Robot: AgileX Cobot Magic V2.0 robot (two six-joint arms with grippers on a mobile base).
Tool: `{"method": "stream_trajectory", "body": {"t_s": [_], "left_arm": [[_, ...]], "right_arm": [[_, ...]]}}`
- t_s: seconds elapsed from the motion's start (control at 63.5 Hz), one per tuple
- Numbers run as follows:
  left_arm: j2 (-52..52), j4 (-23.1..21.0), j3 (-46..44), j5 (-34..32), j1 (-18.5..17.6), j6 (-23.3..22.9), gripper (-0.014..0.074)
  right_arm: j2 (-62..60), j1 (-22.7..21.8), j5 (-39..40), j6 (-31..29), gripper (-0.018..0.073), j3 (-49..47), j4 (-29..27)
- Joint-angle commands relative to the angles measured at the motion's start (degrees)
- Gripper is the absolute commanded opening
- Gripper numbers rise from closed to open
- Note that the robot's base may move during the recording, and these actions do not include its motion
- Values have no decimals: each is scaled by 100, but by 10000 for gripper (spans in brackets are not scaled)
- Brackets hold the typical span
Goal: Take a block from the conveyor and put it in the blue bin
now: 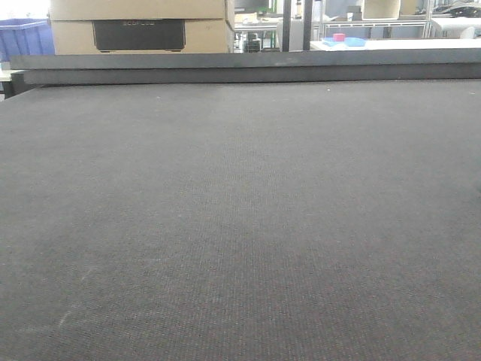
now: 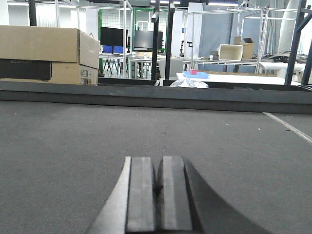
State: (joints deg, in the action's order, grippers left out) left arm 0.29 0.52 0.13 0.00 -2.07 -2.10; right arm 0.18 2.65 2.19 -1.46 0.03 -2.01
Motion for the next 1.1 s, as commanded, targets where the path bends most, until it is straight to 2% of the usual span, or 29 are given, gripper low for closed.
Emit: {"method": "stream_trajectory", "body": {"t_s": [0.0, 0.205, 0.378, 0.646, 0.771, 0.834, 0.945, 1.008, 1.086], "left_arm": [[-29, 6, -13, -209, 16, 5, -111], [-29, 6, -13, -696, 16, 5, -111], [-29, -52, -77, -663, 16, 5, -111], [138, 28, -1506, 342, 16, 5, -111], [744, 28, -2344, 551, 16, 5, -111], [1144, 28, -2868, 857, 16, 5, -111], [1779, 40, -3765, 1809, 16, 13, -111], [2292, 99, -4343, 2563, 16, 13, -111], [2735, 124, -4820, 3048, 16, 13, -111]], "right_arm": [[-18, -16, 120, 0, -167, -3, -4], [-18, -16, 283, 0, -167, -3, -4], [-18, -16, 1088, 0, -167, -3, -4], [-18, -16, 588, 0, -167, -1483, -4], [465, -16, 60, 0, -167, -2348, -4], [750, -16, -359, 0, -167, -2776, -4], [1283, -16, -1492, 0, -167, -3591, -4], [1673, -16, -2251, 0, -167, -4155, -4], [2080, -16, -2864, 0, -167, -4570, -4]]}}
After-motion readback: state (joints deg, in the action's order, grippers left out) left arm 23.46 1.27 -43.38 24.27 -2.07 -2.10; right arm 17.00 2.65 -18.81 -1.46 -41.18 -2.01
